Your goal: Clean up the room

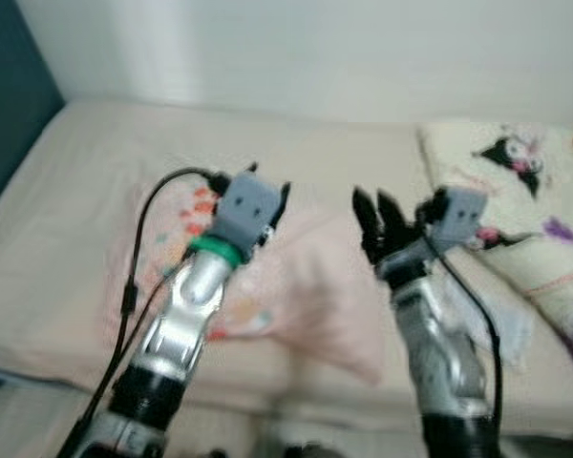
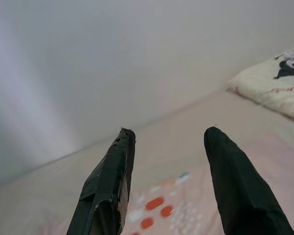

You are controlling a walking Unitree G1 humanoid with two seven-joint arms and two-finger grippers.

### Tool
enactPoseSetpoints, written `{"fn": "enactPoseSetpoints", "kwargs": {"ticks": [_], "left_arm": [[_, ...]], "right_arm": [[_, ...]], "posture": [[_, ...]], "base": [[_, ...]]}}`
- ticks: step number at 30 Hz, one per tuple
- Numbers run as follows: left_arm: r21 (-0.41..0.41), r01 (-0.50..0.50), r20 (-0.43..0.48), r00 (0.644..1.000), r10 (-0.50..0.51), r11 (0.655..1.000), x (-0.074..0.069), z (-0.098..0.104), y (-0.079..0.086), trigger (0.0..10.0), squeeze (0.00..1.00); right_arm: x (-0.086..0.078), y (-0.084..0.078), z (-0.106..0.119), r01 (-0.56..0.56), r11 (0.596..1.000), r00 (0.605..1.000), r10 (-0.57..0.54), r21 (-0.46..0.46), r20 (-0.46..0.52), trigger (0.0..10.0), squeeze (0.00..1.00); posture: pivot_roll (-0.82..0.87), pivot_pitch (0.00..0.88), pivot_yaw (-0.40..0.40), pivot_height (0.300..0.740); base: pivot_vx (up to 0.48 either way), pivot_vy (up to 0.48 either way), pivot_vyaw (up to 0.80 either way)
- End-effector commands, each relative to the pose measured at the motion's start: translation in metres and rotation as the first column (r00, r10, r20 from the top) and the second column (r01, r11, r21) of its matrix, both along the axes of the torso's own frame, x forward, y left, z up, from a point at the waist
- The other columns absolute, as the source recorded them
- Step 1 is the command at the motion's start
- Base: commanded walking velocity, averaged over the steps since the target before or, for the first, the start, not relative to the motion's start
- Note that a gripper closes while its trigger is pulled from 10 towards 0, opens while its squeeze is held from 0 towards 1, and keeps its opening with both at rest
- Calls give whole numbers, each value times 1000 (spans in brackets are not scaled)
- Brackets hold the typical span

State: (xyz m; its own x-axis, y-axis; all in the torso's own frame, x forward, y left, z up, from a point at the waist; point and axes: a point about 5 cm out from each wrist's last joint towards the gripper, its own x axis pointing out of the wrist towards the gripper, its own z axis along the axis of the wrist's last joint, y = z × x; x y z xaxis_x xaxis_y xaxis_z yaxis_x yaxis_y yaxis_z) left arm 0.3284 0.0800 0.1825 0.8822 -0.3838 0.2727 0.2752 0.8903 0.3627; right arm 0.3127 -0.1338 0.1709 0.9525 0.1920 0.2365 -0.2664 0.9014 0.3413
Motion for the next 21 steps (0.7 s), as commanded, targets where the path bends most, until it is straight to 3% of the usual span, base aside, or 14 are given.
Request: {"fn": "enactPoseSetpoints", "kwargs": {"ticks": [1, 12, 21], "left_arm": [[35, 16, -19, 1000, -16, 999, -3, -10, -4, 10000, 0], [68, -12, -58, 998, 16, 998, -2, -21, 2, 10000, 0], [32, -54, -107, 993, 57, 998, 1, -26, 10, 10000, 0]], "right_arm": [[-1, -3, -8, 26, 1000, 999, -27, -5, -24, 10000, 0], [-2, -5, -13, 41, 999, 998, -42, -23, -40, 10000, 0], [-2, -3, -13, 43, 999, 998, -44, -24, -37, 10000, 0]], "posture": [[-165, 33, 40, 738], [-166, 37, 43, 738], [-165, 38, 41, 738]], "base": [[0, 0, 0], [0, 0, 0], [0, 0, 0]]}}
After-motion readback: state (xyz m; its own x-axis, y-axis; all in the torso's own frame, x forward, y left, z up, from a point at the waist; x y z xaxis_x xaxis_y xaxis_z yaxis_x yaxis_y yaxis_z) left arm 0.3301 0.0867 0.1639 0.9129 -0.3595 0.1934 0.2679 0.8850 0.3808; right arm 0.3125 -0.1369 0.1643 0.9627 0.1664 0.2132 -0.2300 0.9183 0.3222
